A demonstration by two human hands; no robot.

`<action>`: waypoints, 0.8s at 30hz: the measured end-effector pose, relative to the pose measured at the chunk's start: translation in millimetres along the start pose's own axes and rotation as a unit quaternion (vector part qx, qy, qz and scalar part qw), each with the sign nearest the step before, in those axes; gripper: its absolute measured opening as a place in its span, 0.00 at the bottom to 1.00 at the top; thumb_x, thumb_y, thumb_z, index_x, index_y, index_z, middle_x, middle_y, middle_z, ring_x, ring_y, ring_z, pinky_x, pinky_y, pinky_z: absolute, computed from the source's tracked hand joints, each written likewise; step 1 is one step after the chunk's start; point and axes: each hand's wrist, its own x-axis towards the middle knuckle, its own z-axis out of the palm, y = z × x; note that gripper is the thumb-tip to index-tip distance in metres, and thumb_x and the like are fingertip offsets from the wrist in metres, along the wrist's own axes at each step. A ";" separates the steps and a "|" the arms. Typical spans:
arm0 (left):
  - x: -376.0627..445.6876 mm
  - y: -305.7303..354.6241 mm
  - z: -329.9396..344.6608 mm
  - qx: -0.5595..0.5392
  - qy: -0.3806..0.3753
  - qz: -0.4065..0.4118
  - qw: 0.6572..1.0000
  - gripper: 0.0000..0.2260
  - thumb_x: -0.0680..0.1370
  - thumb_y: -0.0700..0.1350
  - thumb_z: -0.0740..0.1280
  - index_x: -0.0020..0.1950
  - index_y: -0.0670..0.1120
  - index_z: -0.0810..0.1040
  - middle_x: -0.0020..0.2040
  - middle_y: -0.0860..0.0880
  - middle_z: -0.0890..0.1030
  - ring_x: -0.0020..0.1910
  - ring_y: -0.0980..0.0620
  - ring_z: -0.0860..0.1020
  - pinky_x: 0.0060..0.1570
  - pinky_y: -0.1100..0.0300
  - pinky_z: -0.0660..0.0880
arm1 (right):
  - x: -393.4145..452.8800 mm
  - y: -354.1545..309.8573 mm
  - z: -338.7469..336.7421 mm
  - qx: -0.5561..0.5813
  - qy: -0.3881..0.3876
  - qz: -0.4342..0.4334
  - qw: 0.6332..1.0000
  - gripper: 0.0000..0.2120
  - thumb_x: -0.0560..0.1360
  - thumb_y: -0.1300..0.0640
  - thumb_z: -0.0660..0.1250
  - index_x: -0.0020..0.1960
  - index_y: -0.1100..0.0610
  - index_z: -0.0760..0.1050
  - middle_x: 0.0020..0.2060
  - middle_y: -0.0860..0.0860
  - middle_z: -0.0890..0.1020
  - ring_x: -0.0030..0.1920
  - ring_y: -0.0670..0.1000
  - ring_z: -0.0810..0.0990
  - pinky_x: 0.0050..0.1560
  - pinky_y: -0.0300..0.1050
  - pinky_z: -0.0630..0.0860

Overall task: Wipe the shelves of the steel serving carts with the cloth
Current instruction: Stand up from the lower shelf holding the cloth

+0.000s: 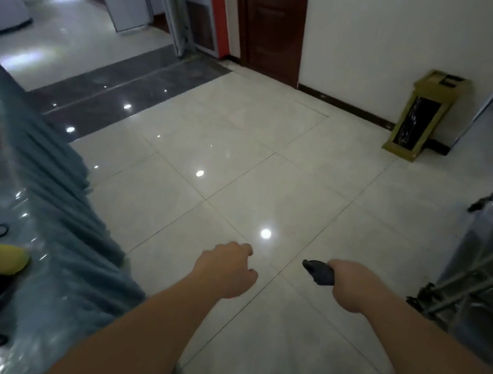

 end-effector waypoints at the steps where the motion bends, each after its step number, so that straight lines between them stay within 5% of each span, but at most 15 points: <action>1: 16.3 11.8 -4.8 0.003 -0.006 0.008 1.000 0.26 0.81 0.58 0.62 0.78 0.54 0.68 0.71 0.50 0.75 0.66 0.45 0.76 0.63 0.48 0.74 | 9.1 5.8 -9.7 0.007 0.003 0.002 1.000 0.16 0.77 0.64 0.62 0.63 0.54 0.74 0.54 0.53 0.81 0.53 0.54 0.80 0.56 0.48 0.80; 13: 235.7 159.2 -52.7 0.107 -0.085 0.180 0.974 0.25 0.81 0.58 0.61 0.78 0.54 0.68 0.72 0.50 0.74 0.68 0.46 0.75 0.63 0.50 0.73 | 93.1 131.5 -79.5 0.128 0.012 0.157 0.979 0.15 0.79 0.62 0.63 0.66 0.54 0.73 0.57 0.54 0.81 0.55 0.55 0.80 0.52 0.46 0.76; 18: 334.3 226.2 -68.3 0.159 -0.124 0.276 0.940 0.26 0.81 0.58 0.61 0.79 0.53 0.68 0.73 0.50 0.74 0.70 0.44 0.74 0.66 0.48 0.73 | 115.1 183.8 -96.3 0.196 -0.006 0.273 0.942 0.17 0.80 0.62 0.64 0.68 0.55 0.71 0.58 0.54 0.80 0.56 0.53 0.80 0.58 0.47 0.78; 22: 397.4 284.7 -80.2 0.216 -0.150 0.343 0.902 0.26 0.81 0.58 0.61 0.79 0.54 0.68 0.74 0.49 0.74 0.70 0.44 0.75 0.67 0.46 0.73 | 127.5 210.2 -107.6 0.271 -0.011 0.338 0.901 0.21 0.83 0.60 0.63 0.75 0.56 0.66 0.70 0.56 0.75 0.68 0.56 0.75 0.65 0.45 0.73; 24: 420.4 313.6 -80.2 0.248 -0.155 0.374 0.880 0.26 0.81 0.58 0.61 0.78 0.54 0.68 0.74 0.49 0.74 0.69 0.44 0.75 0.65 0.47 0.73 | 128.2 215.0 -110.9 0.319 -0.002 0.354 0.879 0.22 0.85 0.58 0.61 0.78 0.54 0.64 0.72 0.55 0.73 0.70 0.56 0.74 0.60 0.39 0.71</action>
